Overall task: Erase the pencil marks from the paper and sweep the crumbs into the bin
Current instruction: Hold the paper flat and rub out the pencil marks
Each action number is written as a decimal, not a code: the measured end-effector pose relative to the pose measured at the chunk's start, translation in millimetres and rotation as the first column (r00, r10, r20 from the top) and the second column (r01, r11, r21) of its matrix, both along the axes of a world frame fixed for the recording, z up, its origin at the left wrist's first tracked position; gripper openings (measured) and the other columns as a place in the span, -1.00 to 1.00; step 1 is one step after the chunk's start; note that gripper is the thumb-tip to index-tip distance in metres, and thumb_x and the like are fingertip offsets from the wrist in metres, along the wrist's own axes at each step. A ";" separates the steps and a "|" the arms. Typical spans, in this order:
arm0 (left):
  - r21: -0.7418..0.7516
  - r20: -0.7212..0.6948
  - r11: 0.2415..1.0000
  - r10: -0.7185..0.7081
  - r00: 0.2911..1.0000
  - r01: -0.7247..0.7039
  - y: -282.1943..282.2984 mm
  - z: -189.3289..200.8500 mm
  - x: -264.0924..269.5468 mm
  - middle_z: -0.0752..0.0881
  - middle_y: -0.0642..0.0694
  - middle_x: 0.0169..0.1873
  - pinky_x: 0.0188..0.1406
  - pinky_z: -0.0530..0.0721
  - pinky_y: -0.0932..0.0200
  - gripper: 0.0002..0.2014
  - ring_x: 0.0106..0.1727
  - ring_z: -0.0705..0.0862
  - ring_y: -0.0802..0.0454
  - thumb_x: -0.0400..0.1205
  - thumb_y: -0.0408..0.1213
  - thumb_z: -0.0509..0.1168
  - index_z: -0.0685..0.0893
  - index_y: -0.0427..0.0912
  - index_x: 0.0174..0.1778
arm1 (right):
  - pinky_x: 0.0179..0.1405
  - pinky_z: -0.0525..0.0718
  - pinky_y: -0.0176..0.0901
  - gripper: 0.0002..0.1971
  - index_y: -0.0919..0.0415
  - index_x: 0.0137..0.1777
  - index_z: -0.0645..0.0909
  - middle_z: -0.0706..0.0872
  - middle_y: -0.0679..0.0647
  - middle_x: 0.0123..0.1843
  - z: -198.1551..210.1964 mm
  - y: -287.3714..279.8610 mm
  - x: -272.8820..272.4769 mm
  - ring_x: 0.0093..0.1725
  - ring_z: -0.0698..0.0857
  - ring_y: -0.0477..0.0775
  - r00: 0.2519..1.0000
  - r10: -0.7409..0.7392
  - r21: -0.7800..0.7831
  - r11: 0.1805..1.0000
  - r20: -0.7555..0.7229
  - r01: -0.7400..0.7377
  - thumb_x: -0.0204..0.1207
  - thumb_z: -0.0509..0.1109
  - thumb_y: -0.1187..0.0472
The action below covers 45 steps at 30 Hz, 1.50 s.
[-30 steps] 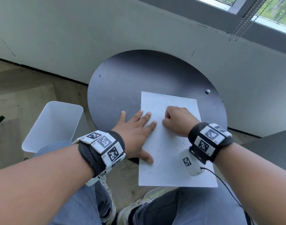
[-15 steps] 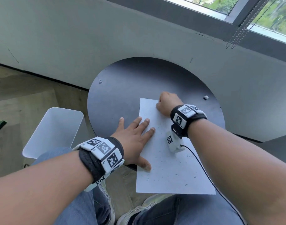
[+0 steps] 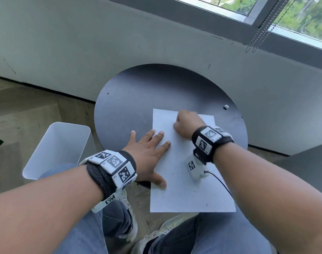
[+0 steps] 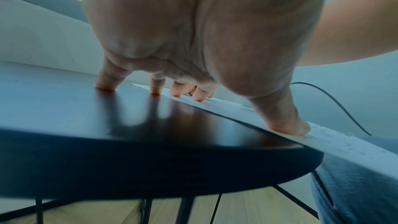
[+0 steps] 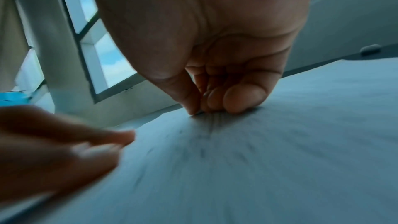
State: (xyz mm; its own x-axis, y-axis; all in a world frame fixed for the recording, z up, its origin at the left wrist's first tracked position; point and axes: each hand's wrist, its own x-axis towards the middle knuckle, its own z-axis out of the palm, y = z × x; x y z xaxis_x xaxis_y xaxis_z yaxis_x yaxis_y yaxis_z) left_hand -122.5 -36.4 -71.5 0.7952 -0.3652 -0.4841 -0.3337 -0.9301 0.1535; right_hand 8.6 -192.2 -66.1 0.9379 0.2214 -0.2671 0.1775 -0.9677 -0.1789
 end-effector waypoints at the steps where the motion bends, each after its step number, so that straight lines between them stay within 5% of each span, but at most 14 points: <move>1: -0.004 0.002 1.000 0.000 1.000 0.000 0.5 -0.4 0.4 -0.36 -0.07 0.79 0.60 -0.10 -0.68 0.26 0.78 -0.40 -0.13 0.38 0.62 0.27 -0.28 0.12 0.79 | -0.03 0.66 -0.05 -0.82 0.18 0.08 0.59 0.67 0.15 0.07 0.0 7.6 12.2 0.00 0.64 0.25 1.000 -0.004 -0.002 1.000 0.006 0.004 0.57 0.22 0.19; 4: -0.006 0.000 1.000 -0.004 1.000 0.004 0.2 -0.7 0.6 -0.35 -0.08 0.79 0.59 -0.08 -0.70 0.26 0.78 -0.38 -0.15 0.36 0.63 0.27 -0.28 0.16 0.79 | -0.37 0.45 -0.17 -0.86 0.17 -0.26 0.46 0.60 0.14 -0.18 3.2 18.1 30.3 -0.13 0.60 0.27 1.000 -0.001 -0.059 0.998 0.001 0.001 0.55 0.23 0.26; 6: -0.004 0.003 1.000 -0.002 1.000 0.002 -1.3 -0.7 1.2 -0.33 -0.08 0.79 0.58 -0.06 -0.71 0.27 0.79 -0.37 -0.16 0.34 0.64 0.28 -0.26 0.14 0.79 | -0.34 0.42 -0.17 -0.76 0.13 -0.36 0.34 0.52 0.09 -0.30 6.7 12.6 22.8 -0.16 0.57 0.26 1.000 0.005 -0.064 0.998 -0.021 -0.007 0.55 0.24 0.26; 10: 0.010 0.010 1.000 -0.001 1.000 0.001 -3.7 -1.4 2.5 -0.31 -0.10 0.79 0.57 -0.05 -0.72 0.30 0.79 -0.35 -0.18 0.32 0.64 0.29 -0.25 0.12 0.79 | -0.18 0.53 -0.08 -0.91 0.13 -0.17 0.50 0.68 0.09 -0.06 9.7 -24.4 -28.6 -0.03 0.65 0.22 0.997 0.045 -0.048 0.998 -0.063 -0.048 0.54 0.26 0.15; 14: 0.030 0.011 0.999 -0.012 1.000 0.012 -5.4 -2.2 5.2 -0.33 -0.12 0.78 0.56 -0.04 -0.73 0.27 0.78 -0.35 -0.22 0.33 0.66 0.27 -0.30 0.21 0.77 | -0.24 0.53 -0.04 -0.90 0.05 -0.15 0.48 0.66 0.04 -0.06 5.8 -48.9 -70.1 -0.05 0.63 0.16 0.994 0.030 0.011 1.000 -0.102 -0.029 0.56 0.22 0.08; 18: 0.045 0.005 0.999 -0.030 1.000 0.030 -5.5 -0.9 7.0 -0.32 -0.14 0.78 0.54 -0.02 -0.74 0.22 0.78 -0.33 -0.26 0.33 0.66 0.27 -0.29 0.33 0.75 | -0.20 0.60 -0.04 -0.92 0.06 -0.16 0.50 0.67 0.05 -0.07 0.6 -32.8 -34.0 -0.06 0.65 0.20 0.999 -0.002 0.025 1.000 -0.045 0.003 0.53 0.24 0.11; 21: 0.047 0.006 0.998 -0.037 0.999 0.037 -5.6 -1.1 7.4 -0.31 -0.13 0.78 0.54 -0.01 -0.74 0.22 0.78 -0.31 -0.27 0.33 0.66 0.27 -0.29 0.33 0.74 | -0.40 0.44 -0.12 -0.84 0.09 -0.32 0.40 0.62 0.11 -0.16 -4.4 -15.3 12.2 -0.16 0.61 0.26 0.999 -0.032 0.000 0.999 -0.007 0.032 0.49 0.24 0.17; 24: 0.054 0.005 0.998 -0.041 0.999 0.040 -5.6 -0.8 8.0 -0.31 -0.14 0.78 0.54 0.00 -0.74 0.22 0.78 -0.31 -0.28 0.33 0.66 0.27 -0.30 0.32 0.74 | -0.40 0.42 -0.19 -0.86 0.16 -0.29 0.45 0.64 0.18 -0.15 -5.1 -5.1 40.4 -0.18 0.62 0.28 0.999 -0.043 -0.038 0.998 -0.010 0.043 0.49 0.26 0.21; 28: 0.054 -0.003 0.998 -0.038 0.999 0.038 -5.5 0.4 7.7 -0.37 -0.10 0.77 0.54 0.00 -0.75 0.23 0.78 -0.32 -0.28 0.32 0.66 0.27 -0.29 0.32 0.75 | -0.50 0.32 -0.19 -0.77 0.14 -0.38 0.37 0.59 0.13 -0.26 4.7 -14.2 18.5 -0.26 0.56 0.22 0.999 -0.007 -0.056 0.998 -0.043 0.005 0.50 0.27 0.22; 35: 0.046 -0.004 0.998 -0.050 0.999 0.050 -6.6 -1.6 7.7 -0.41 0.01 0.77 0.50 -0.01 -0.79 0.21 0.77 -0.33 -0.30 0.33 0.67 0.25 -0.29 0.34 0.74 | -0.15 0.62 -0.01 -0.90 0.01 -0.18 0.48 0.67 0.01 -0.08 5.1 -45.0 -70.1 -0.06 0.65 0.15 0.992 0.033 0.031 0.999 -0.124 -0.029 0.54 0.24 0.06; 38: 0.052 -0.011 0.997 -0.065 0.998 0.065 -7.2 -0.3 7.9 -0.42 -0.02 0.77 0.49 -0.01 -0.79 0.17 0.77 -0.33 -0.33 0.34 0.66 0.25 -0.30 0.42 0.72 | -0.13 0.65 -0.02 -0.92 0.08 -0.17 0.51 0.68 0.06 -0.08 3.1 -32.8 -41.3 -0.06 0.66 0.19 0.998 0.012 0.029 1.000 -0.056 -0.010 0.53 0.25 0.13; 41: 0.052 -0.018 0.997 -0.060 0.998 0.060 -7.2 1.0 8.3 -0.42 -0.01 0.77 0.49 -0.02 -0.79 0.16 0.77 -0.34 -0.31 0.35 0.64 0.27 -0.30 0.45 0.71 | -0.46 0.40 -0.16 -0.78 0.13 -0.37 0.40 0.57 0.10 -0.30 0.1 -16.8 9.7 -0.25 0.59 0.21 0.999 -0.034 -0.020 0.999 -0.008 0.034 0.51 0.26 0.22; 45: 0.052 -0.023 0.997 -0.050 0.998 0.051 -6.0 2.2 8.1 -0.41 0.01 0.77 0.50 -0.02 -0.79 0.17 0.77 -0.34 -0.30 0.34 0.64 0.29 -0.30 0.46 0.71 | -0.55 0.31 -0.19 -0.70 0.18 -0.40 0.36 0.51 0.09 -0.37 8.9 -6.8 43.1 -0.35 0.52 0.18 0.998 -0.066 -0.071 0.995 -0.011 0.065 0.55 0.30 0.24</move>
